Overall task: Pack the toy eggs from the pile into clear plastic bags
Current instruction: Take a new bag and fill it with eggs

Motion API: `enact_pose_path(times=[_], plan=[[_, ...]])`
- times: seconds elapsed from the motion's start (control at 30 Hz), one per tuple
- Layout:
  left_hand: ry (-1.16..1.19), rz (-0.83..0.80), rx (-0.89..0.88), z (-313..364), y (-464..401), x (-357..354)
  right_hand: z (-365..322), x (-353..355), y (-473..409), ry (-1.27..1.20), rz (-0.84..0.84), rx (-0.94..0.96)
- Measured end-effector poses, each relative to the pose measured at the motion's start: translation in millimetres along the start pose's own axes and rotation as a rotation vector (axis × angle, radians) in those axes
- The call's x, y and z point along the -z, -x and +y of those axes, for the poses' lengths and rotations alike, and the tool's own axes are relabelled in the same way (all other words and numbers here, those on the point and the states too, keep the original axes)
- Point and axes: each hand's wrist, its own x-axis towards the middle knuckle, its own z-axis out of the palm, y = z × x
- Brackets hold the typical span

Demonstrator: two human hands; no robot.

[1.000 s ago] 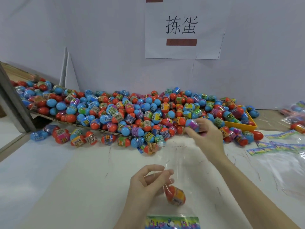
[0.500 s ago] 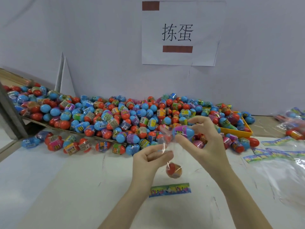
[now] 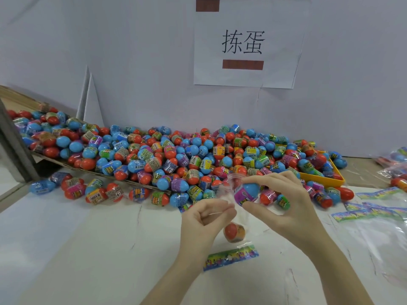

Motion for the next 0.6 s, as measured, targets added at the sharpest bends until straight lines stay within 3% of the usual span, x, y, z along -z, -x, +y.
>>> enact_pose_path(times=[0.17,0.33,0.6], plan=[[-0.018,-0.099,-0.021,-0.2,4.5,-5.5,3.3,-2.3,1.3,0.020,-0.058,-0.026],[-0.015,-0.099,-0.024,0.2,5.8,-6.4,3.6,1.5,2.5,0.145,-0.075,0.034],[-0.089,-0.168,-0.136,0.9,7.2,-7.1,-0.2,-2.1,3.5,0.084,-0.120,0.053]])
